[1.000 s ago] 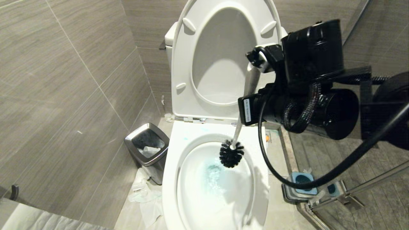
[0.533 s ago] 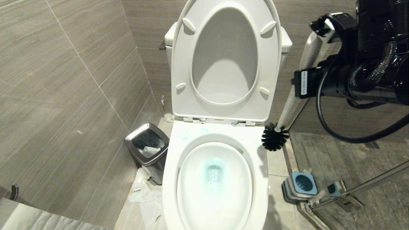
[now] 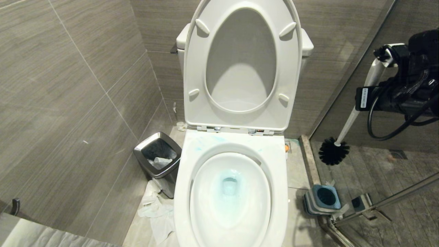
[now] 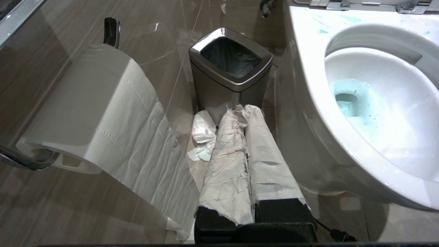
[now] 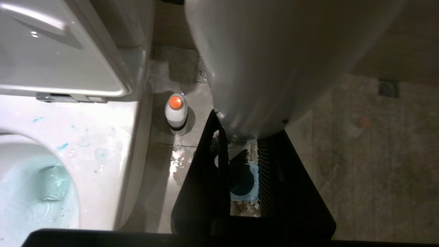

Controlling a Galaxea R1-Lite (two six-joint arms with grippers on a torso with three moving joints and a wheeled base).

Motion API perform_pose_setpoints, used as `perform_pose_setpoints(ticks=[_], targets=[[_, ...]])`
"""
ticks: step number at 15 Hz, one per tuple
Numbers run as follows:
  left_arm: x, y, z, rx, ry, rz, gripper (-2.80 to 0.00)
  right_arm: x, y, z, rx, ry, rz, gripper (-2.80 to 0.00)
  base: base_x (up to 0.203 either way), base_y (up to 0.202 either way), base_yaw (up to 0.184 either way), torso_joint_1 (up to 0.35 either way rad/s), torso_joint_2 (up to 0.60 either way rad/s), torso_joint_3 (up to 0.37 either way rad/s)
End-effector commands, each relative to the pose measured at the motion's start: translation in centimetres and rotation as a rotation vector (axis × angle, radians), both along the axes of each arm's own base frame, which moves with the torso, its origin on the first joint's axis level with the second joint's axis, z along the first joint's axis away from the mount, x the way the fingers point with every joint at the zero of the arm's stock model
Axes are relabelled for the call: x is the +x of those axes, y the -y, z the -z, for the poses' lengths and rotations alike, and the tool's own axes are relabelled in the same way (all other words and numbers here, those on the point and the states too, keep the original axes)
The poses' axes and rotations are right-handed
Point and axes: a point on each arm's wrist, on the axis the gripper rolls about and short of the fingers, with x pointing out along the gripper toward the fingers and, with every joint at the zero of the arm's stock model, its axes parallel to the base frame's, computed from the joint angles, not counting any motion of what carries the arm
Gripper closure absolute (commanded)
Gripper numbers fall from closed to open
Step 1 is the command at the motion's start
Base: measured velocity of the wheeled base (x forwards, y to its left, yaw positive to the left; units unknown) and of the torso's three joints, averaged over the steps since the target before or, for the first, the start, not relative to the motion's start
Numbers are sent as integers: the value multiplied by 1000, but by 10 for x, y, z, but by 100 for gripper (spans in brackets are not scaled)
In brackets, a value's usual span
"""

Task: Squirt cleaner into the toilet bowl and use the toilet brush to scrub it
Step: Put the toilet brush back

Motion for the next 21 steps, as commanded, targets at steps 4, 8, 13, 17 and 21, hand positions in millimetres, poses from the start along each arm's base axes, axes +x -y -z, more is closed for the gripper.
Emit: perform_pose_setpoints(ticks=[4, 8, 13, 17, 21], targets=[[1, 0, 2, 0, -7, -1, 0, 29, 35, 82, 32, -69, 24, 0, 0, 0, 0, 0, 0, 0], [1, 0, 2, 0, -7, -1, 0, 44, 67, 125, 27, -48, 61, 0, 0, 0, 0, 0, 0, 0], [1, 0, 2, 0, -7, -1, 0, 48, 72, 163, 34, -124, 37, 0, 0, 0, 0, 0, 0, 0], [1, 0, 2, 0, -7, -1, 0, 60, 86, 204, 16, -131, 63, 0, 0, 0, 0, 0, 0, 0], [1, 0, 2, 0, -7, -1, 0, 69, 95, 240, 7, -155, 79, 0, 0, 0, 0, 0, 0, 0]])
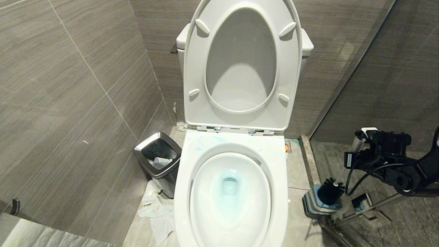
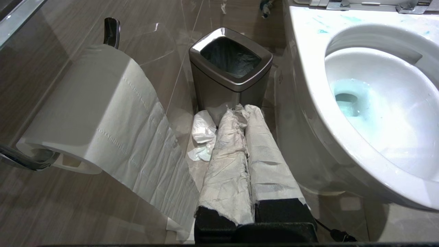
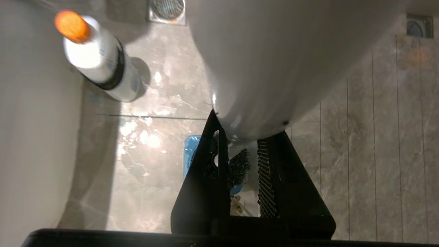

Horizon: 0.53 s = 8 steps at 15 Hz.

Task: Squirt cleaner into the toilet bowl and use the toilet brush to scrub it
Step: Put the toilet brush back

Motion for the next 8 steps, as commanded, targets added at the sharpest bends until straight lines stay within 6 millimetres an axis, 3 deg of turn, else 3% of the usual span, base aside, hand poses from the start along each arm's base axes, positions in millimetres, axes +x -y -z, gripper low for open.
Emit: perform_pose_setpoints(ticks=[1, 8], targets=[[1, 0, 2, 0, -7, -1, 0, 4, 3, 29, 7, -58, 7, 0, 0, 0, 0, 0, 0, 0], [1, 0, 2, 0, -7, -1, 0, 6, 4, 78, -28, -78, -12, 0, 0, 0, 0, 0, 0, 0]])
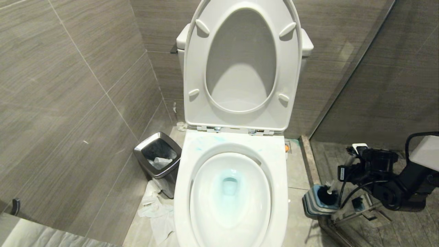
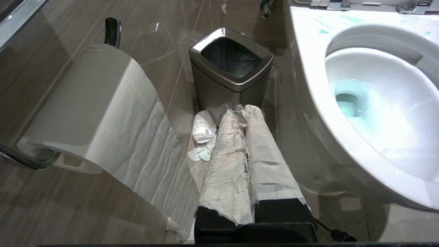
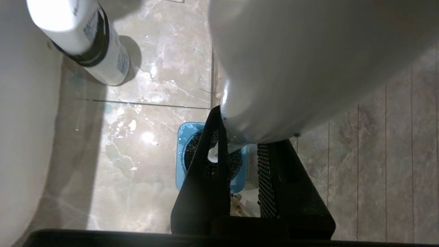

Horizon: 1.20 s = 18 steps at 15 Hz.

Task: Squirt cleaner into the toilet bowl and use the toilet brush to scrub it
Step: Put the toilet brush back, then flush the toilet

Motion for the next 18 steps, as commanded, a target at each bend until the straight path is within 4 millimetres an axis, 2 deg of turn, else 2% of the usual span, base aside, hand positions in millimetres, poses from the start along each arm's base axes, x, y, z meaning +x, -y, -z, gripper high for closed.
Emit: perform_pose_setpoints(ticks=[1, 2, 3, 5, 9, 14, 18], targets=[[1, 0, 2, 0, -8, -1, 0, 0, 0, 23, -3, -28, -2, 0, 0, 0, 0, 0, 0, 0], [1, 0, 2, 0, -7, -1, 0, -2, 0, 28, -9, -32, -6, 0, 0, 0, 0, 0, 0, 0], [1, 0, 2, 0, -7, -1, 0, -3, 0, 29, -13, -33, -9, -280, 0, 0, 0, 0, 0, 0], [1, 0, 2, 0, -7, -1, 0, -5, -1, 22, -32, -28, -20, -280, 0, 0, 0, 0, 0, 0], [1, 0, 2, 0, -7, -1, 0, -22, -5, 1, -43, -20, -79, -280, 0, 0, 0, 0, 0, 0], [1, 0, 2, 0, -8, -1, 0, -76, -15, -27, -46, -59, -115, -280, 0, 0, 0, 0, 0, 0], [1, 0, 2, 0, -7, -1, 0, -116, -21, -55, -49, -21, -117, -280, 0, 0, 0, 0, 0, 0]])
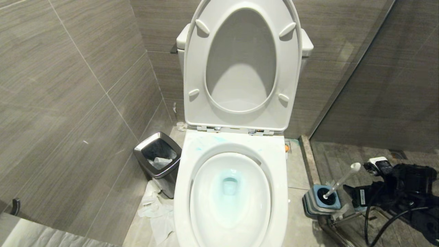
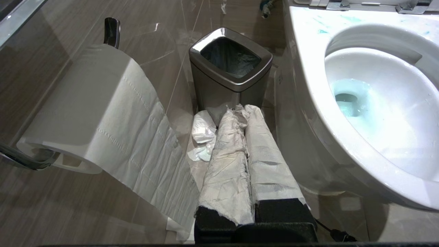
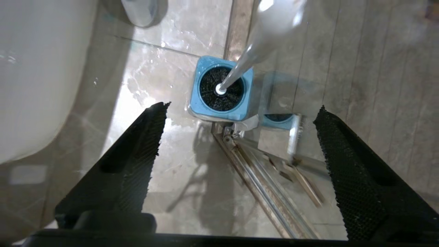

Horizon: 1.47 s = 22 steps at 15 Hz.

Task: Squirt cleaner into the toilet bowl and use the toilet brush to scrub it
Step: Flush the toilet

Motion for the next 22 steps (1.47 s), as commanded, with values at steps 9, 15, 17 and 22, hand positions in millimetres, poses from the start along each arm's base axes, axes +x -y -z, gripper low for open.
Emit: perform_pose_setpoints(ticks=[9, 15, 17, 22], targets=[[1, 0, 2, 0, -8, -1, 0, -34, -6, -90, -94, 331, -46, -280, 0, 0, 0, 0, 0, 0], [1, 0, 2, 0, -6, -1, 0, -39, -9, -155, -156, 596, -116, -280, 0, 0, 0, 0, 0, 0], [1, 0, 2, 0, -8, -1, 0, -46, -10, -163, -165, 632, -124, -280, 0, 0, 0, 0, 0, 0], [1, 0, 2, 0, -6, -1, 0, -88, -17, -193, -215, 754, -154, -280, 0, 0, 0, 0, 0, 0]])
